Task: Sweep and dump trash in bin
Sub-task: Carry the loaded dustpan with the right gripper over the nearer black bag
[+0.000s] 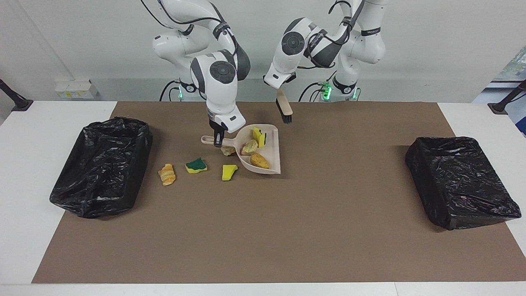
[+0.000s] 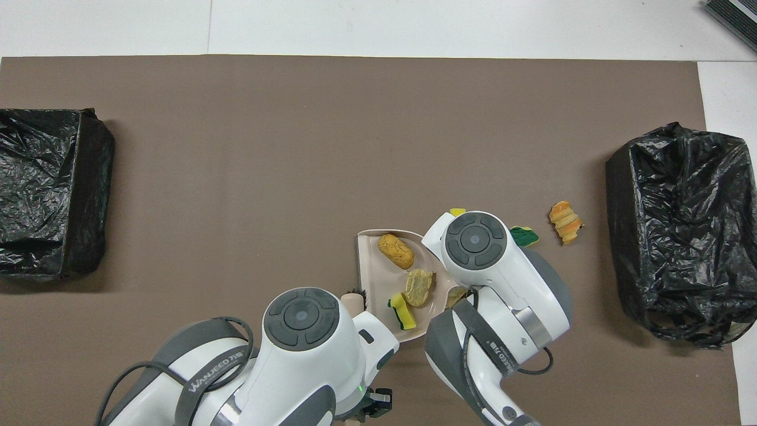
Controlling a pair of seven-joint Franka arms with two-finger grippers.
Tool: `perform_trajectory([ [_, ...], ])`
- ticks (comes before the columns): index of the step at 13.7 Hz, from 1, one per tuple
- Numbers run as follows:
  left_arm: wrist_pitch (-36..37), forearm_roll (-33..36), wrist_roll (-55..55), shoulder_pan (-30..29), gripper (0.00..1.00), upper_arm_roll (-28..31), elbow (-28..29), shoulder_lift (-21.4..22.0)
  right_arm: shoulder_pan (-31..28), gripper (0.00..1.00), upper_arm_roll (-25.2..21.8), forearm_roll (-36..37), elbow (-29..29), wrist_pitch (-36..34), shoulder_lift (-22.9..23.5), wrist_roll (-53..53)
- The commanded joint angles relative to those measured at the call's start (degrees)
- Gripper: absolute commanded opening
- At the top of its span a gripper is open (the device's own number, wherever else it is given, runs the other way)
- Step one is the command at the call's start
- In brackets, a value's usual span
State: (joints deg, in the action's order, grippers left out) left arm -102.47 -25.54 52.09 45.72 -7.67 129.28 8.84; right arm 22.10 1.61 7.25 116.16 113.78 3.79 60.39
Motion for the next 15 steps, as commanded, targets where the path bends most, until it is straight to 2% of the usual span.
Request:
perform_trajectory([
  [1, -4.7, 0.0, 2.8, 4.6, 0.0, 0.5, 5.0, 0.7, -2.8, 0.0, 0.3, -2.2, -2.5, -1.8, -0.4, 4.4],
  [3, -8.9, -0.4, 2.5, 6.3, 0.0, 0.4, 7.4, 0.7, -5.0, 0.0, 0.3, -2.2, -4.5, -3.8, -0.2, 6.5],
  [7, -12.1, -3.0, -0.2, 8.9, 0.0, 0.4, 10.4, 0.6, -10.1, 0.0, 0.3, -3.7, -10.0, -10.7, 1.0, 8.1],
  [9, -11.7, -3.8, -4.5, 8.2, 0.0, 0.5, 10.4, 0.0, -12.4, 0.0, 0.1, -4.0, -11.6, -12.0, 1.1, 10.4],
  [15, -7.9, -8.6, -11.0, 4.0, 0.0, 0.5, 9.5, -1.9, -26.1, 0.0, 0.1, -2.4, -18.7, -15.3, 5.8, 28.3],
])
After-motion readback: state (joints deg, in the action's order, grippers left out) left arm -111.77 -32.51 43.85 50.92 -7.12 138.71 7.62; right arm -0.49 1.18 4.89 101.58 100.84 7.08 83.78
